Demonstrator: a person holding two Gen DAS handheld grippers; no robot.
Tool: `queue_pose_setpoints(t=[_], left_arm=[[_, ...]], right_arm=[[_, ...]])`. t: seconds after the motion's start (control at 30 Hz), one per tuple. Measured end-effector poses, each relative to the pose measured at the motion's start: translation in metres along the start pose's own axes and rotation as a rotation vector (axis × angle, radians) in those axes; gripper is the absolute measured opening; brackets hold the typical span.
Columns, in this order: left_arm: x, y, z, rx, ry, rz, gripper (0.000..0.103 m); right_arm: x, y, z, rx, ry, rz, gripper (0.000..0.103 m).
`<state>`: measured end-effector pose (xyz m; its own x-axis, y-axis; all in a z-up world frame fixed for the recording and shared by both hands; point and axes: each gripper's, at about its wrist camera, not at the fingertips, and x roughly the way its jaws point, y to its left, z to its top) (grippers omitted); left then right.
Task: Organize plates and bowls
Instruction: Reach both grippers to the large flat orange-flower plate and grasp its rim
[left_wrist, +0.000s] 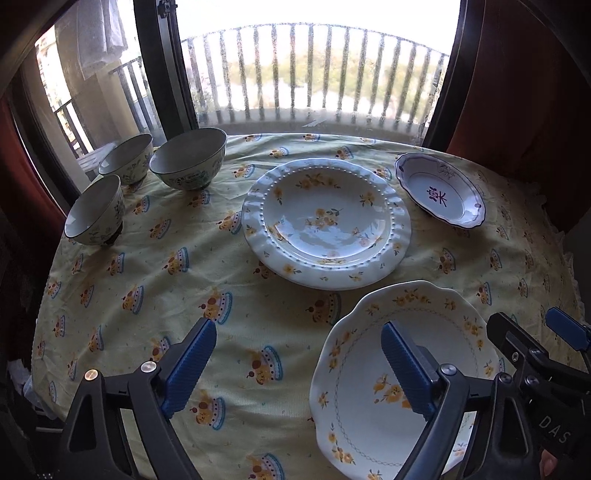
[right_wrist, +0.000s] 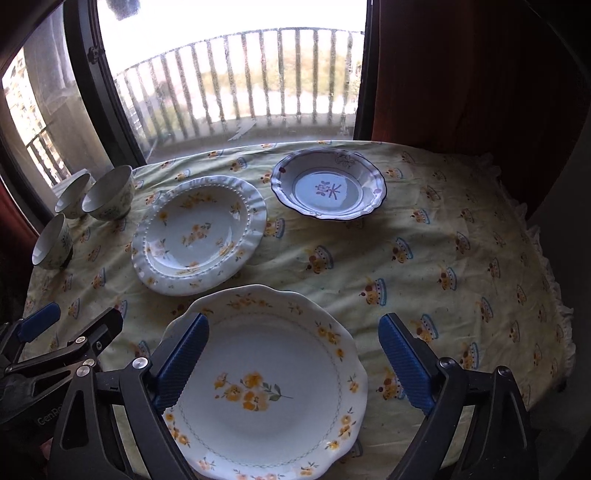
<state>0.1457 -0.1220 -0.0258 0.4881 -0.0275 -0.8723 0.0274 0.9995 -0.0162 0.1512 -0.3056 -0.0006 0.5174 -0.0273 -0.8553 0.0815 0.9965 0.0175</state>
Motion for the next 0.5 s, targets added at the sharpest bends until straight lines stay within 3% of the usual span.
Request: queue_pose_setpoints(t=[0.5], left_arm=[[0.065,-0.032,-0.034,-0.049,0.175,0.021,0.08]], right_arm=[[0.077,-0.038,-0.026,-0.033,0.201,0.016,0.086]])
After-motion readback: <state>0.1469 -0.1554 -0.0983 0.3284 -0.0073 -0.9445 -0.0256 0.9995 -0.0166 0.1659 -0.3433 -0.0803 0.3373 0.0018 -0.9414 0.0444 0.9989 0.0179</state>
